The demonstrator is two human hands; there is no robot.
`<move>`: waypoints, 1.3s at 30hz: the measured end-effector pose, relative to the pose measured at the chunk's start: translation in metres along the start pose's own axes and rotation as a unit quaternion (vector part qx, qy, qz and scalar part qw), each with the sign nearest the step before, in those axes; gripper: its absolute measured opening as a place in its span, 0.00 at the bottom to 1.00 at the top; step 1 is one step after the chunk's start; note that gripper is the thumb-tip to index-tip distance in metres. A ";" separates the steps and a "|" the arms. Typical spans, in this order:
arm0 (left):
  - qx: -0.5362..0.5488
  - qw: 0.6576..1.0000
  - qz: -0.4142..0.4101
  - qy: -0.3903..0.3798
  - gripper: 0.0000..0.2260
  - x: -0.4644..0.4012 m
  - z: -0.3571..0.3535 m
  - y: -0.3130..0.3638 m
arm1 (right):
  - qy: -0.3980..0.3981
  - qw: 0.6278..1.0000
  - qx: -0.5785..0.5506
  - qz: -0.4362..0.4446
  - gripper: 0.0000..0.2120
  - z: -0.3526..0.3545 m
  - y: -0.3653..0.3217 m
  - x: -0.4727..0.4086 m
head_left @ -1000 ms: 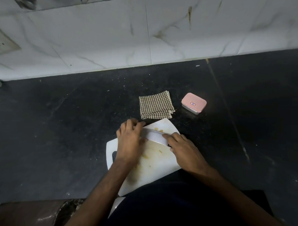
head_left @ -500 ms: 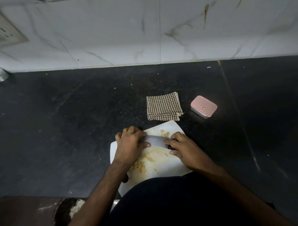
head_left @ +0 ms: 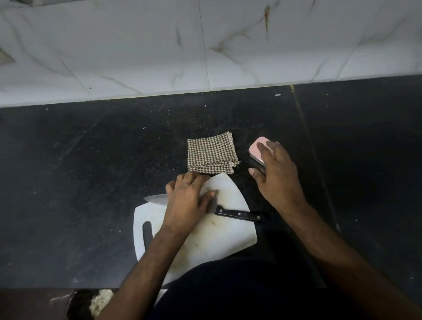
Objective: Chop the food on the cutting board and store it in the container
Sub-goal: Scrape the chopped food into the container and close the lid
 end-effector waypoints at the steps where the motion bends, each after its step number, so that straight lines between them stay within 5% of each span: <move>1: 0.003 1.000 -0.002 0.004 0.18 -0.001 -0.001 0.006 | -0.013 1.000 0.012 -0.007 0.31 -0.003 0.005 -0.004; 12: 0.035 0.998 0.024 0.043 0.18 0.002 -0.012 0.045 | -0.053 0.997 0.054 -0.012 0.35 -0.004 0.042 -0.022; 20: 0.204 0.976 0.056 0.044 0.46 0.021 -0.021 0.058 | -0.047 0.983 -0.158 0.087 0.35 0.004 -0.032 0.014; 34: 0.309 0.938 0.130 0.090 0.51 0.068 -0.007 -0.007 | -0.092 0.943 -0.287 0.142 0.24 -0.022 -0.093 0.040; 39: 0.235 0.954 0.132 0.131 0.37 0.069 0.008 -0.030 | -0.051 0.968 -0.212 0.125 0.27 -0.030 -0.101 0.028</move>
Point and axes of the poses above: each hand's wrist, its own x-axis away from the middle knuckle, its own z-axis out of the back of the hand, y = z × x, the point moved 5 cm from there along -x, towards the middle knuckle, and after that the axes turned 8 degrees about z, right-handed, at the moved point
